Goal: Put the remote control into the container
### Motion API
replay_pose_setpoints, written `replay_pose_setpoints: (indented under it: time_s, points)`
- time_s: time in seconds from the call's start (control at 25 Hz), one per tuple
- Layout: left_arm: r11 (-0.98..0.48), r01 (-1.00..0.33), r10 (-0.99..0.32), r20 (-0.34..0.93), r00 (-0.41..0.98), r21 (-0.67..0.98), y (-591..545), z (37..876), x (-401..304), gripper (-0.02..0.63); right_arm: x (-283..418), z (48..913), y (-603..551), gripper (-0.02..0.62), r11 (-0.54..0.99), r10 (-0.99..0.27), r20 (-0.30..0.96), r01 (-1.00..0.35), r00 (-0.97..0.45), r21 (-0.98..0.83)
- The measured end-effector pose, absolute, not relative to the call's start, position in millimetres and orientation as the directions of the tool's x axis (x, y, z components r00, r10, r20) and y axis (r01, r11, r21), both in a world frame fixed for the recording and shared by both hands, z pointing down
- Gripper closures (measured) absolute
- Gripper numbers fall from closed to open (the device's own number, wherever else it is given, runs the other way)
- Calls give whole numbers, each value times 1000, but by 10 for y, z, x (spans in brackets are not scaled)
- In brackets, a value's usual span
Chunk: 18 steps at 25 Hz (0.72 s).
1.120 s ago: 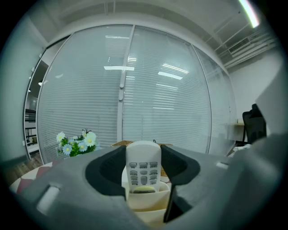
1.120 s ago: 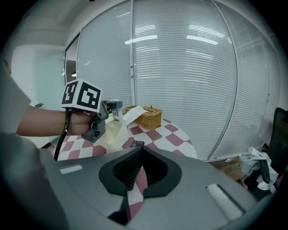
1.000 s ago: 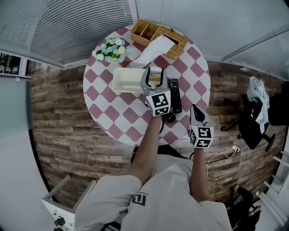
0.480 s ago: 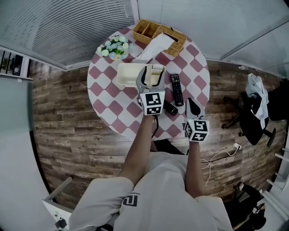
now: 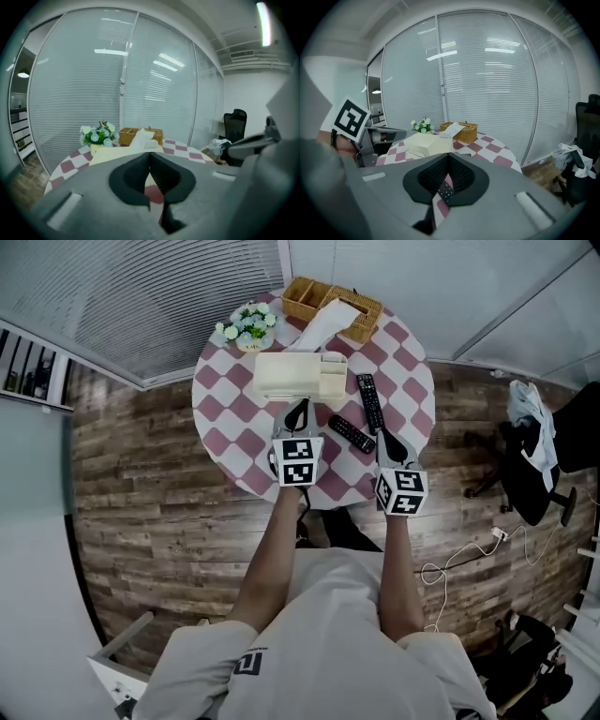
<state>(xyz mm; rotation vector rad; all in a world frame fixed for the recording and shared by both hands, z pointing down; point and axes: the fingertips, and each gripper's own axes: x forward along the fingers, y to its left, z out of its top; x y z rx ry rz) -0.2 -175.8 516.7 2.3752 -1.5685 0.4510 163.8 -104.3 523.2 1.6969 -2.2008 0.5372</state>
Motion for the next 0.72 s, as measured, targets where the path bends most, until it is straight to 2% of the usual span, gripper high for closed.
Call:
replay_pose_setpoints:
  time_s: [0.16,0.28,0.72]
  points:
    - [-422,-904,-741,547,390,74,-1375,5532,-127,601,1486,5308,-853,592,246,-817,515,-965,-260,-96]
    - [-436,-897,-688,613,388,78,-1214,5666,-176,601,1386,5326,-743,592,258,-805,528,-961,-270,-99]
    - [-411,-908,-687,627,367,81,-1132,5652,-238,603,1426,5220,-637,592,234,-824,509,-968,-247,-91]
